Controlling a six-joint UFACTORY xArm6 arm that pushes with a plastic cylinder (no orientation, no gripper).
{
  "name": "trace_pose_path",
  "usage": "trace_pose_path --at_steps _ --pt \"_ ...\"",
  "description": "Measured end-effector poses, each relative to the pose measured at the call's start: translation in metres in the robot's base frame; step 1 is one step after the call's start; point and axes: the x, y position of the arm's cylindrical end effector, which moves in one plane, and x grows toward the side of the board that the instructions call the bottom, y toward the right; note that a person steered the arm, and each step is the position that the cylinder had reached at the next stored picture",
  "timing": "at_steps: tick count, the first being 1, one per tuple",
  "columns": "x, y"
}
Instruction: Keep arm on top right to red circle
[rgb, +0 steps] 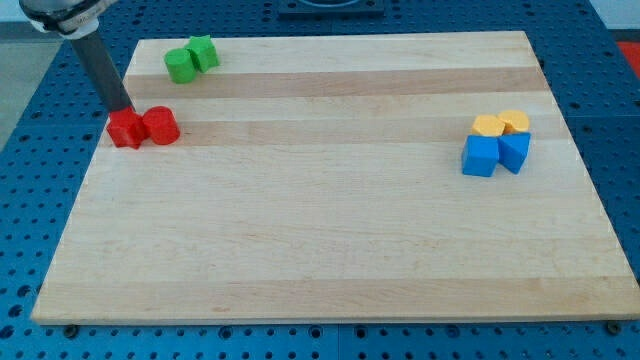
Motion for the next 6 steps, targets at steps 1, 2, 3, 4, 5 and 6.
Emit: trace_pose_path --at_steps 1,2,3,4,5,6 --pt "0.009 0.005" --pt "0.000 0.007" --pt "-0.020 0.025" --pt "-0.022 0.066" --pt "-0.018 0.084" --pt "-0.004 0.076"
